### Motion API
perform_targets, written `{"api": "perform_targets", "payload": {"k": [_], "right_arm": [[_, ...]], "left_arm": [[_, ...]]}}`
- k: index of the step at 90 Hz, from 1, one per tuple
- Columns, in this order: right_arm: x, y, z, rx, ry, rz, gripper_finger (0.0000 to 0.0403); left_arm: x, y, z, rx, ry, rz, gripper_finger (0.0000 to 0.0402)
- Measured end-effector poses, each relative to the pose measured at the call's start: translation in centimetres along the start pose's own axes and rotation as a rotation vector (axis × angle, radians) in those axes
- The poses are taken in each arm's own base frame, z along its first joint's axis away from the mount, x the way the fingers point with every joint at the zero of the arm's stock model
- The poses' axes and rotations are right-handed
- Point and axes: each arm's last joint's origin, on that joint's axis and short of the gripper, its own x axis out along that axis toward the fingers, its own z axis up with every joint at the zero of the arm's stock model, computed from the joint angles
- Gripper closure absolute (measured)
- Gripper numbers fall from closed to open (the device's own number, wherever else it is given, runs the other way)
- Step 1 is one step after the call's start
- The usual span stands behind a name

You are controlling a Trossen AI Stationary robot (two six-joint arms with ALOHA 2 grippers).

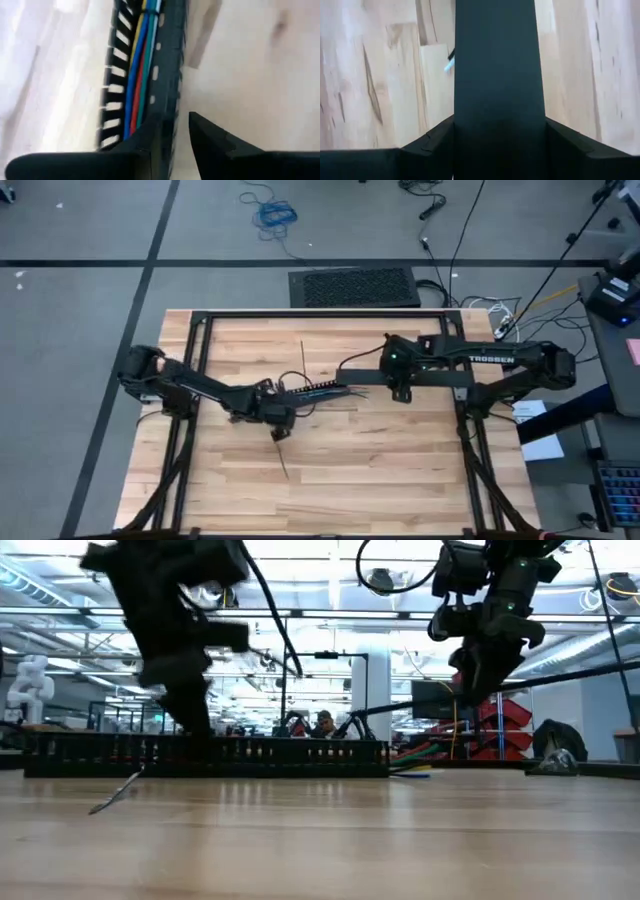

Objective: Ziptie cables
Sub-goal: Insert the black cable duct cover into the black cable duct

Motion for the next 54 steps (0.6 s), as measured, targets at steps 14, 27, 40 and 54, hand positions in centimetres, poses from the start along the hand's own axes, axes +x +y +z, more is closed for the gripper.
{"api": "perform_targets", "payload": {"k": [14, 27, 40, 54], "right_arm": [[0.1, 0.2, 0.6, -0.051, -0.053, 0.039, 0.0182], [1.3, 0.6, 1.1, -0.177, -0.048, 0.048, 0.0182], [3.1, 0.4, 1.6, -0.211, -0.016, 0.047, 0.0182], [4.2, 0.1, 1.8, -0.213, -0.007, 0.046, 0.0182]], "left_arm": [[-3.2, 1.7, -0.5, -0.014, -0.121, 0.008, 0.0305], [-4.8, 1.7, 0.7, -0.035, -0.345, -0.092, 0.0305], [-4.8, 1.3, 1.5, -0.025, -0.426, -0.116, 0.0305], [-3.9, 1.1, 1.8, 0.008, -0.421, -0.088, 0.0305]]}}
